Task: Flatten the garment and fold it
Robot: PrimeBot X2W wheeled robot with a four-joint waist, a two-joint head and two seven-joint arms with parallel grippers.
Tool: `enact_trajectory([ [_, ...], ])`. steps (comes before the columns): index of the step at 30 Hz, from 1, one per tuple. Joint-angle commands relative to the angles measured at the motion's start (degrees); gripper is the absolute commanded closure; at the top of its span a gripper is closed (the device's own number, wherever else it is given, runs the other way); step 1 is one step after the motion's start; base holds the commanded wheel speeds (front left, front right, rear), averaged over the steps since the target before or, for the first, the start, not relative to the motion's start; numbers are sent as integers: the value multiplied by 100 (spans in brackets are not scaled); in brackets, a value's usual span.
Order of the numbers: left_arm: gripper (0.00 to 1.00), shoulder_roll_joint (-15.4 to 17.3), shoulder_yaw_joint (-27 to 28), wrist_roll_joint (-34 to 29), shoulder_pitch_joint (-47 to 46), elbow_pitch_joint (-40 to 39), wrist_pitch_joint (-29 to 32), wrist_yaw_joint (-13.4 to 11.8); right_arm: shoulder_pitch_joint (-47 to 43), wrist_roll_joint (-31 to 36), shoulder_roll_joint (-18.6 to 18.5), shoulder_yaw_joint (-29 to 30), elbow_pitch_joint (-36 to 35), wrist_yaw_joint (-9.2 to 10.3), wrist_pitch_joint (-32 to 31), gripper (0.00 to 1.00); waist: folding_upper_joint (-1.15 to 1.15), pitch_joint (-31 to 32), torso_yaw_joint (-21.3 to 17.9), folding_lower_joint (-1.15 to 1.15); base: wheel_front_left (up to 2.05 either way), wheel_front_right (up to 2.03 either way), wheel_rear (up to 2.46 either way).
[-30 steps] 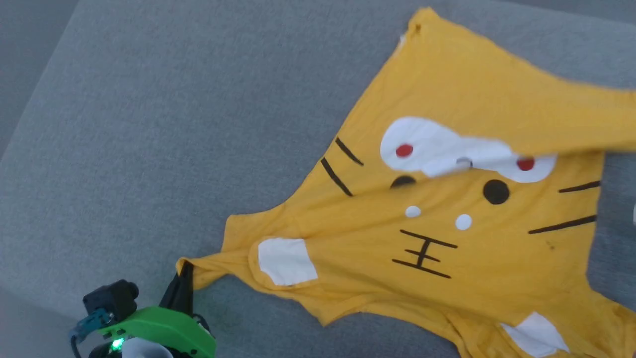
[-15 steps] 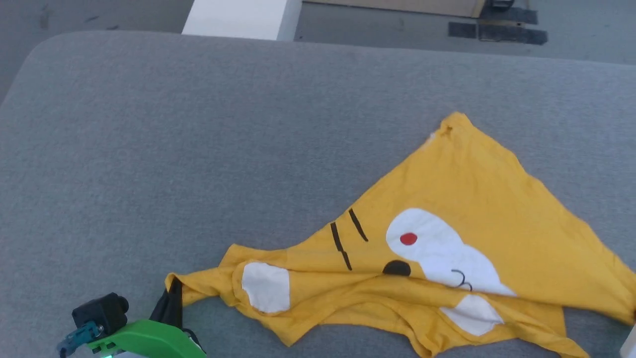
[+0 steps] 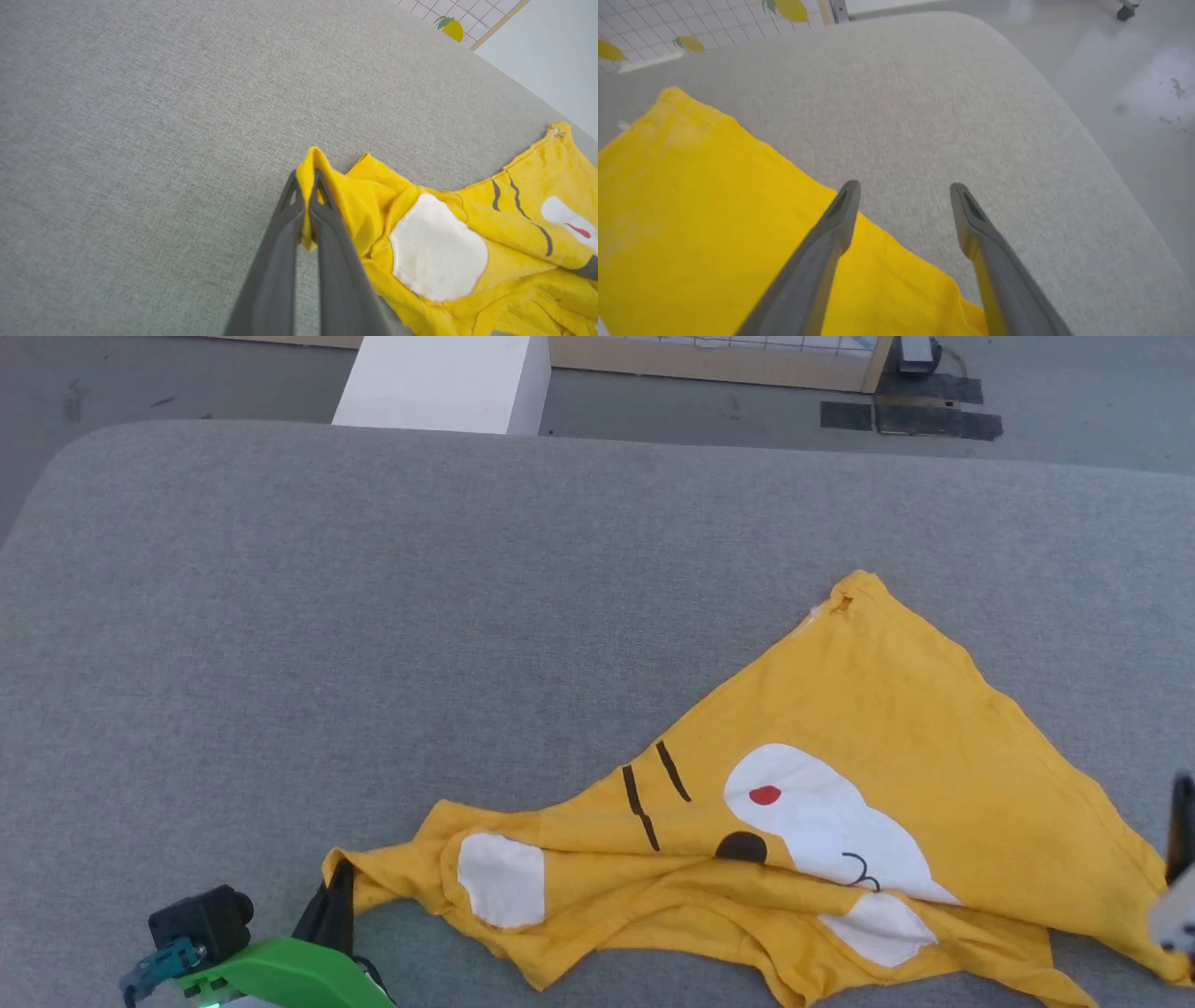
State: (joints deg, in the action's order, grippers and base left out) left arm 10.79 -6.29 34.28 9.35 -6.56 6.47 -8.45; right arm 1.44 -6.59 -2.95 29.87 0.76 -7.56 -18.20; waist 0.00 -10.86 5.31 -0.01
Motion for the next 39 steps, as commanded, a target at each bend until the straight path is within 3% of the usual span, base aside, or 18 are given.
enact_trajectory([
  [1,100,52,-1,-8,16,2,5,-27,227,85,-21,-193,-105,8,429,0,0,-4,34,1,0,0,0],
  [4,100,52,-20,-13,2,3,2,-31,556,68,-185,-726,-173,8,1337,0,0,-30,84,1,0,0,0],
  [8,100,34,-61,-1,-43,12,-2,-16,1013,-28,-591,-1562,96,8,2054,0,0,-95,168,1,0,0,0],
  [13,100,16,-112,8,-150,35,-12,14,1803,-260,-1093,-2480,954,8,1965,0,0,-244,321,1,0,0,0],
  [21,100,-61,-223,15,-347,144,-74,68,3321,-764,-1586,-3420,2582,8,486,0,0,-591,708,1,0,0,0],
  [25,100,-124,-292,32,-467,225,-126,119,3841,-946,-1708,-3678,3157,8,-521,0,0,-778,905,1,0,0,0],
  [26,100,-170,-332,44,-552,296,-178,152,4132,-1008,-1772,-3771,3491,8,-1307,0,0,-917,1027,1,0,0,0],
  [34,100,-234,-395,68,-689,479,-289,219,4488,-969,-1801,-4014,3796,8,-2534,0,0,-1091,1149,1,0,0,0],
  [35,100,-237,-398,71,-697,495,-297,222,4501,-962,-1805,-4041,3796,8,-2596,15,0,-1093,1149,1,0,0,0],
  [37,100,-242,-408,76,-711,529,-309,228,4506,-979,-1804,-4081,3788,8,-2683,61,0,-1087,1137,1,0,0,0],
  [38,100,-243,-417,78,-720,546,-310,234,4495,-986,-1805,-4090,3779,8,-2698,75,0,-1077,1125,1,0,0,0],
  [39,100,-244,-424,82,-728,561,-314,240,4477,-965,-1817,-4069,3763,8,-2649,100,0,-1056,1109,1,0,0,0],
])
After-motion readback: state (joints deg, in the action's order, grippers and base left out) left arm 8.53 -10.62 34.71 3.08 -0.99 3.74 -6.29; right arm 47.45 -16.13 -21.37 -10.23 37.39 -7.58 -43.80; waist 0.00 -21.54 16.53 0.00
